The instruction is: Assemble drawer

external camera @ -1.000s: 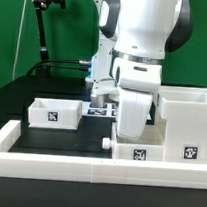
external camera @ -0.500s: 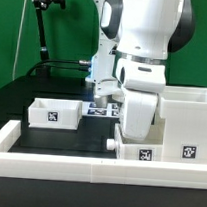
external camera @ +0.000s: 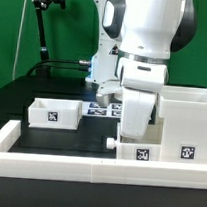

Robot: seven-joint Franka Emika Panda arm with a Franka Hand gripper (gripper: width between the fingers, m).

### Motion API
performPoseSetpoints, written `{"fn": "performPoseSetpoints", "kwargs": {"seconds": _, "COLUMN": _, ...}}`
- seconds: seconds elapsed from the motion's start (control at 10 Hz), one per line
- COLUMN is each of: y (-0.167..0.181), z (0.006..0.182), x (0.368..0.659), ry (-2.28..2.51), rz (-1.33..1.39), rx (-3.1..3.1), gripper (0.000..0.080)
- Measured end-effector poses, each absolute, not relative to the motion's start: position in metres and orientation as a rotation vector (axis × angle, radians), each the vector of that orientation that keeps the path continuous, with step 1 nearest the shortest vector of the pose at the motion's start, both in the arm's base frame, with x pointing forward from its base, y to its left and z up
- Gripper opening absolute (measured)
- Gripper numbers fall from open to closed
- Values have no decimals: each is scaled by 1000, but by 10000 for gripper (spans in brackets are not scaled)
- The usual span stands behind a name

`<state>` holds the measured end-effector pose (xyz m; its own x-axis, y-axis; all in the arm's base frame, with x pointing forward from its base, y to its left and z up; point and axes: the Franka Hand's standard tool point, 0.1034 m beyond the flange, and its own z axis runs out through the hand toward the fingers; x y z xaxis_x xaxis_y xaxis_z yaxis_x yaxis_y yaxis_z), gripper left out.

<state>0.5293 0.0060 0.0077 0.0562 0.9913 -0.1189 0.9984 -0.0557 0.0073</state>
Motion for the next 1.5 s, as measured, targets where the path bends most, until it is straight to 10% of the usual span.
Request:
{"fn": "performPoseSetpoints", "kwargs": {"seconds": 0.3, "y": 6, "z": 10, "x": 530, "ry": 2091, "rz": -120, "rx": 2219, "gripper": 272}}
{"fn": "performPoseSetpoints", "kwargs": {"seconds": 0.5, "y": 6, "z": 20, "x": 533, "ry": 2083, "rz": -118, "rx": 2220, "gripper": 612}}
{"fn": "performPoseSetpoints", "kwargs": {"seconds": 1.1, "y": -41, "z": 78, "x": 545, "ry": 2120, "rz": -153, "rx": 2146, "gripper": 649}}
{"fn": "performPoseSetpoints", "kwargs": {"seconds": 1.5, "y": -75, "z": 67, "x": 540, "ry": 2170, "rz": -172, "rx": 2115, "gripper": 649}}
